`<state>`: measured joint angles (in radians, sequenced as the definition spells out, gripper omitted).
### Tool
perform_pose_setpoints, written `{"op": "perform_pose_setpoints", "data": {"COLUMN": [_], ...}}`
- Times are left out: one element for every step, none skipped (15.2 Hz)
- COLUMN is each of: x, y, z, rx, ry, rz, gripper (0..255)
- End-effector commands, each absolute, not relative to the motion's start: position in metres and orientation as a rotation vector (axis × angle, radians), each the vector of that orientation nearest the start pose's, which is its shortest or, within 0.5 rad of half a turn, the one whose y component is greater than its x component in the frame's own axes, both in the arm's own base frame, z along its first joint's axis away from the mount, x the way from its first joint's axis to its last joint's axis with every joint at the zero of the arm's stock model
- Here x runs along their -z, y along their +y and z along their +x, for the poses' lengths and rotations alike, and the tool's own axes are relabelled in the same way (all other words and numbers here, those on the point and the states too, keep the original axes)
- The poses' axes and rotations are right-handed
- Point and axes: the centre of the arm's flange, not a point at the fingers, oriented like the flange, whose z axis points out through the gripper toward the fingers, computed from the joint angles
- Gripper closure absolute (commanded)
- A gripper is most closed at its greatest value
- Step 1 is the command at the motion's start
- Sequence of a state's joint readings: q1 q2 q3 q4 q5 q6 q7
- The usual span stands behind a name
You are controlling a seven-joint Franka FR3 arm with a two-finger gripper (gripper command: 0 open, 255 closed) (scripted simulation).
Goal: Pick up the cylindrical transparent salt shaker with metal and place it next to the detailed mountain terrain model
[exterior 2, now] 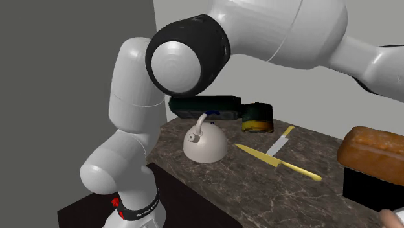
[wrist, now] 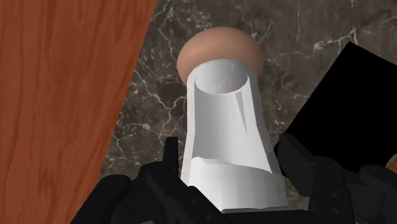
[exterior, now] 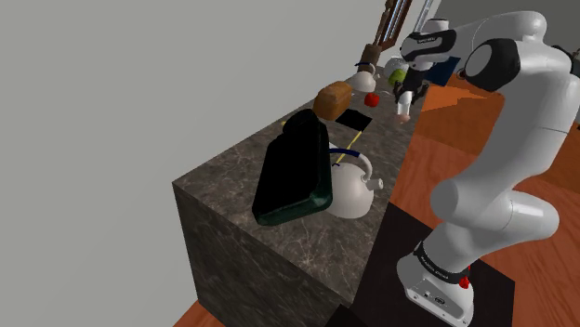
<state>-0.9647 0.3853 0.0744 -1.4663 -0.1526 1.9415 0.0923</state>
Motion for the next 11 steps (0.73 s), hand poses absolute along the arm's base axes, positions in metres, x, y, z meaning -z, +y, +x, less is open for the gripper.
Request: {"op": "perform_pose_setpoints", "data": {"x": [-0.472,-0.472,-0.472,-0.472,-0.472,-0.472,-0.467,-0.461,-0.456,-0.451,-0.446], "y": [-0.571,-0.584,-0.597,-0.610,-0.623,-0.640,-0.640,-0.640,-0.640,-0.640,-0.640], "z": [0.413,0.412,0.411,0.410,0.409,0.407,0.407,0.407,0.407,0.407,0.407], "rx": [0.064,0.064,0.064,0.064,0.064,0.064,0.064,0.064,0.064,0.064,0.064], "ry": [1.487,1.487,1.487,1.487,1.487,1.487,1.487,1.487,1.487,1.487,1.487], "rz": [-2.929,-2.929,-2.929,-2.929,-2.929,-2.929,-2.929,-2.929,-2.929,-2.929,-2.929], "gripper": [255,255,255,255,255,255,255,255,255,255,255]}}
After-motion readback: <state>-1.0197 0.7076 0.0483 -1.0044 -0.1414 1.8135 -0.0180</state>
